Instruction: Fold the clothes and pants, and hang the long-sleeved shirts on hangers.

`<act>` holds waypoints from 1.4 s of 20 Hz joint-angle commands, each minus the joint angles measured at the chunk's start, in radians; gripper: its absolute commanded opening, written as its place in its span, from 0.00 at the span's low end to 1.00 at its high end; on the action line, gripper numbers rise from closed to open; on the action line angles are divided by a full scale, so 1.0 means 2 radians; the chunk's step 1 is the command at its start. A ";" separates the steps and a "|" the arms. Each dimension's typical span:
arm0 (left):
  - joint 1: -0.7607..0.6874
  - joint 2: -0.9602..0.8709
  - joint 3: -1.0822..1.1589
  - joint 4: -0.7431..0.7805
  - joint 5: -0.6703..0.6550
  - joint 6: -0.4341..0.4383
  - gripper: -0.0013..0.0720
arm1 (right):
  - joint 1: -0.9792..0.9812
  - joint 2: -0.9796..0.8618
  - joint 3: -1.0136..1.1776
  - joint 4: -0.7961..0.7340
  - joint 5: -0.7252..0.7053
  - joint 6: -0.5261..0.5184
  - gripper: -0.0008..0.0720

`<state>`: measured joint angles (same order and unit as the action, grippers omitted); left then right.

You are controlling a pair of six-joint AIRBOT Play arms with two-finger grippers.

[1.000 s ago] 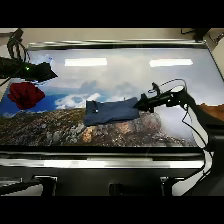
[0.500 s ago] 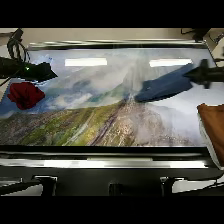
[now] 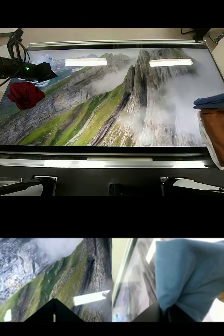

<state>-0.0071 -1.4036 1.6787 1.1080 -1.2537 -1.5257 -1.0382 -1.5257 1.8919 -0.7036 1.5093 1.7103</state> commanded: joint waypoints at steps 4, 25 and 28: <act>0.000 0.000 0.000 0.000 0.000 0.001 0.05 | -0.091 0.027 0.002 -0.062 0.028 0.043 0.07; -0.023 0.000 0.000 0.000 0.000 -0.002 0.05 | -0.093 0.103 -0.329 -0.393 -0.019 0.037 0.17; -0.023 0.000 0.001 -0.001 0.001 -0.002 0.05 | -0.092 0.103 -0.318 -0.385 -0.024 0.000 0.97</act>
<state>-0.0517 -1.4036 1.6787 1.1069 -1.2537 -1.5261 -1.2232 -1.3209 1.2453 -1.4853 1.4807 1.7695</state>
